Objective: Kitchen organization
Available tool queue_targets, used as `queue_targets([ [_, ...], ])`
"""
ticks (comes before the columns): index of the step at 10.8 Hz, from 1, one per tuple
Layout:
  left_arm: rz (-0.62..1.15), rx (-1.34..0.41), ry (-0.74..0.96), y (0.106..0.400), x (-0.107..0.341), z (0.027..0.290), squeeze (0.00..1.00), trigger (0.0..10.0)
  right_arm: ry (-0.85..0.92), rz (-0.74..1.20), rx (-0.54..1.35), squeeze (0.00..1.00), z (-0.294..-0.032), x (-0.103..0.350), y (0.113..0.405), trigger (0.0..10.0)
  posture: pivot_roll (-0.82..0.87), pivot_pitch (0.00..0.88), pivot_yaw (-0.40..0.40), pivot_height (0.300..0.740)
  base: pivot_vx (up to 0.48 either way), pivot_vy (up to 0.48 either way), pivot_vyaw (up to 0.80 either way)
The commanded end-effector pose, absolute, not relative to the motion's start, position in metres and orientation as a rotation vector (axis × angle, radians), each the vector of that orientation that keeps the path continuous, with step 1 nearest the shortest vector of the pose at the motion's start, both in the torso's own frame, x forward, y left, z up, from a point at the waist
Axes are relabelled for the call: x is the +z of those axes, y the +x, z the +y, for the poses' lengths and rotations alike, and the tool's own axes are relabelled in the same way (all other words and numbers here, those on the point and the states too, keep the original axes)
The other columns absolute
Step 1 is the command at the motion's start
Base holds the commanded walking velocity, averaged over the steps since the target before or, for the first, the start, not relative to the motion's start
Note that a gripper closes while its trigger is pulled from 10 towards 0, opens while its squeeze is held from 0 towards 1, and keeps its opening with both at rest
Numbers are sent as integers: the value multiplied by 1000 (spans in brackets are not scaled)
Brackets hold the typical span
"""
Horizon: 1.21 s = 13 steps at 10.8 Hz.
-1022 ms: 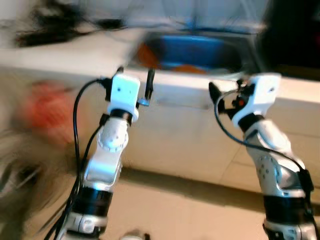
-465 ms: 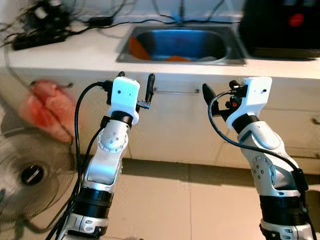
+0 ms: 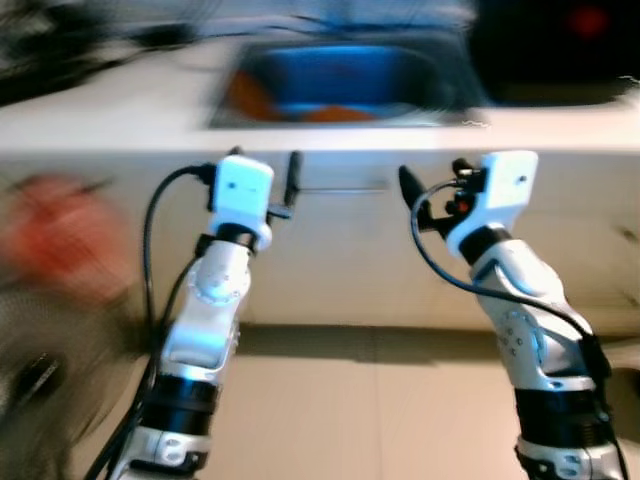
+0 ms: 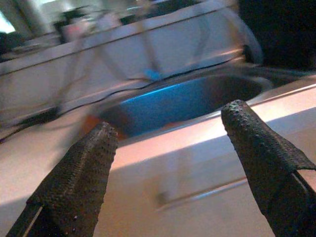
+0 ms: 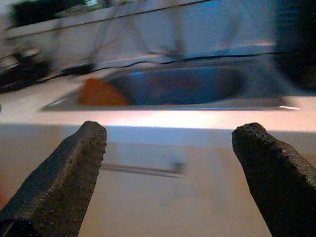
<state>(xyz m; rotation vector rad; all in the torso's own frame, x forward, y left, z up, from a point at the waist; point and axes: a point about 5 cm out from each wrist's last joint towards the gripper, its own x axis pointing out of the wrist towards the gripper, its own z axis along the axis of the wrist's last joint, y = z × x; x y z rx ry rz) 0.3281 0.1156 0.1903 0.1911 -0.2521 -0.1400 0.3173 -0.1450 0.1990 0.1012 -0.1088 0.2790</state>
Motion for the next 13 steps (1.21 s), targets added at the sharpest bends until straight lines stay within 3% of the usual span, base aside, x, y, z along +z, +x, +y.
queue_targets([
  [1, -246, -169, 182, 327, 188, 107, 0, 10000, 91, -106, 247, 0, -153, 199, 318, 10000, -4, 68, 54, 740, 0, 0, -800],
  [13, -235, -250, 169, 324, 183, 96, 0, 10000, 94, -107, 246, 0, -152, 200, 320, 10000, -6, 71, 54, 740, 0, 0, -800],
])
